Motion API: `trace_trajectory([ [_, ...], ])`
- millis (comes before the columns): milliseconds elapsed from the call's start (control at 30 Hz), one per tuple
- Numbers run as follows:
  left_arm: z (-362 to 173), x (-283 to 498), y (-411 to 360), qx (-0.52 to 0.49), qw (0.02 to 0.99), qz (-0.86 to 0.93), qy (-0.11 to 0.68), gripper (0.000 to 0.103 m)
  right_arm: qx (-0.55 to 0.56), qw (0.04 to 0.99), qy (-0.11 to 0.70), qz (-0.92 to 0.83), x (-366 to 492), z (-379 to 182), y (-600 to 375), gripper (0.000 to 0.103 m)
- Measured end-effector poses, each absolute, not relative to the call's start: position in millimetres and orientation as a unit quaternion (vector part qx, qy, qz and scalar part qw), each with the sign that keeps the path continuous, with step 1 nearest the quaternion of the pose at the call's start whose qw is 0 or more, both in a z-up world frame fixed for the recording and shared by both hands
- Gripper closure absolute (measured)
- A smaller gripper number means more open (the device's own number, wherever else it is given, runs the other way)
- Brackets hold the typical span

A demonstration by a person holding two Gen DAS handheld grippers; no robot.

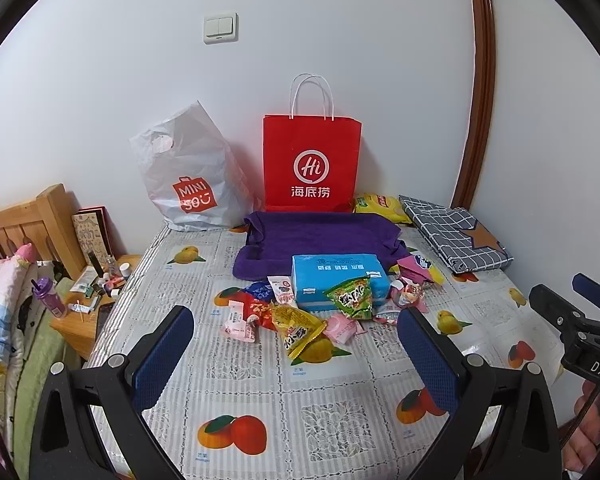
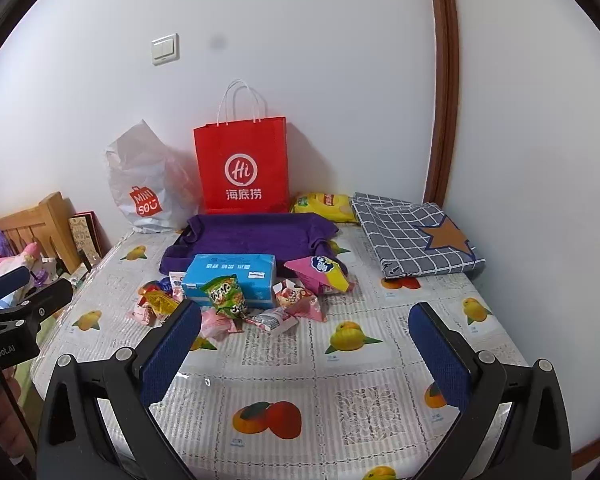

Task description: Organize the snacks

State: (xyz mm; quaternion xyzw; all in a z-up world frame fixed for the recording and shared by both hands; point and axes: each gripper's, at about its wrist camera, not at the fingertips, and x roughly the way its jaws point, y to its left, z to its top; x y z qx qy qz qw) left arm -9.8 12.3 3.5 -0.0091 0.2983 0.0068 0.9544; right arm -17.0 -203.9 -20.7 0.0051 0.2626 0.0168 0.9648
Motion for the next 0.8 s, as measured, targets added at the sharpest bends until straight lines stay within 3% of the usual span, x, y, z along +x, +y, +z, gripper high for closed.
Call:
trace_trajectory([
  [800, 3.3, -11.8, 36.4, -0.036, 0.952, 0.005, 0.304, 0.0, -0.012, 0.963, 0.268, 0.032, -11.1, -21.9, -181.3, 0.001],
])
